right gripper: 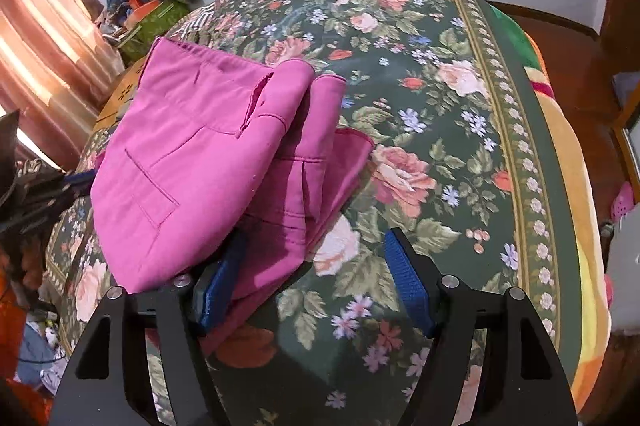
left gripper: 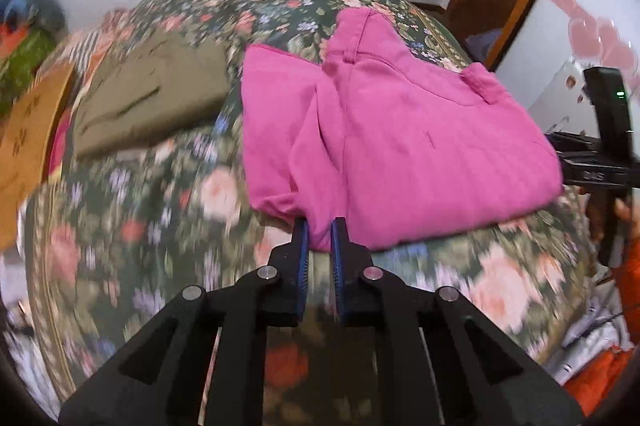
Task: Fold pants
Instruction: 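Lower the left gripper onto the pink pants' waistband and grasp it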
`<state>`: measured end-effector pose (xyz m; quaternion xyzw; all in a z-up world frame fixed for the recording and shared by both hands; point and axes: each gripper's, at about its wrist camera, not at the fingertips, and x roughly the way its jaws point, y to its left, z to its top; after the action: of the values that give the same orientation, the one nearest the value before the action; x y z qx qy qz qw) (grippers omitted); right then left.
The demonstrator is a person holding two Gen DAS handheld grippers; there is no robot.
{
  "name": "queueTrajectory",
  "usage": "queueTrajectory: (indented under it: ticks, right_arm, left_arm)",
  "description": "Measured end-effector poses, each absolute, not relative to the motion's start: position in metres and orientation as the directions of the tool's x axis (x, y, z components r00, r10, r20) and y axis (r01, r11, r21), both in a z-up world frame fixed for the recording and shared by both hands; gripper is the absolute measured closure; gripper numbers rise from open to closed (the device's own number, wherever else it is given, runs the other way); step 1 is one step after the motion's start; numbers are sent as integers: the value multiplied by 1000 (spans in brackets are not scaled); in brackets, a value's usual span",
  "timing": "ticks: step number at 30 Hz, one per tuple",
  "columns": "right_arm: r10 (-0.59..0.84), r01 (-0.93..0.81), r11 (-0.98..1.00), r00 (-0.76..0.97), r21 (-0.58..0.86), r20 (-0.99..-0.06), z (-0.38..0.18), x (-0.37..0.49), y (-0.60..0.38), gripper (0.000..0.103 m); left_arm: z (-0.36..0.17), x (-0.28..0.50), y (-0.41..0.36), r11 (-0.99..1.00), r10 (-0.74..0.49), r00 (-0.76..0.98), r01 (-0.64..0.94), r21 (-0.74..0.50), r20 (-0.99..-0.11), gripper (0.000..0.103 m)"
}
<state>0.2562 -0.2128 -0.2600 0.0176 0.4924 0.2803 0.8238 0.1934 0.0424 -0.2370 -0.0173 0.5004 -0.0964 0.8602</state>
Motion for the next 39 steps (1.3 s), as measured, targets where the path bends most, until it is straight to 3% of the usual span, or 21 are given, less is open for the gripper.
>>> queueTrajectory:
  ticks: [3,11,14,16,18,24,32,35,39]
  right_arm:
    - [487,-469,831,354,299,-799,-258,253,-205,35]
    - [452,-478,846,407,237,-793,-239,253,-202,35]
    - [460,-463,852,442,243,-770,-224,254,-210,35]
    - [476,-458,849,450,262,-755,-215,255,-212,35]
    - [497,-458,841,445,287,-745,-210,255,-208,35]
    - [509,-474,833,456,285,-730,-204,252,-194,35]
    - [552,-469,816,461,337,-695,-201,266,-194,34]
    - [540,-484,813,422,323,-728,-217,272,-182,34]
    - [531,-507,800,346,322,-774,-249,282,-166,34]
  left_arm:
    - [-240,173,51,976,-218,459,129,-178,-861,99]
    - [-211,172,74,985,-168,536,53,-165,-827,95]
    - [-192,192,75,989,-144,580,64,-131,-802,81]
    - [-185,211,76,988,-155,602,77,-137,-783,54]
    - [-183,232,78,988,-150,624,67,-138,-767,48]
    - [-196,288,68,959,-276,584,116,-258,-764,48]
    - [-238,318,48,965,-258,499,171,-197,-828,48]
    - [-248,320,50,951,-308,467,183,-251,-829,65]
    - [-249,313,49,948,-313,465,196,-249,-828,73]
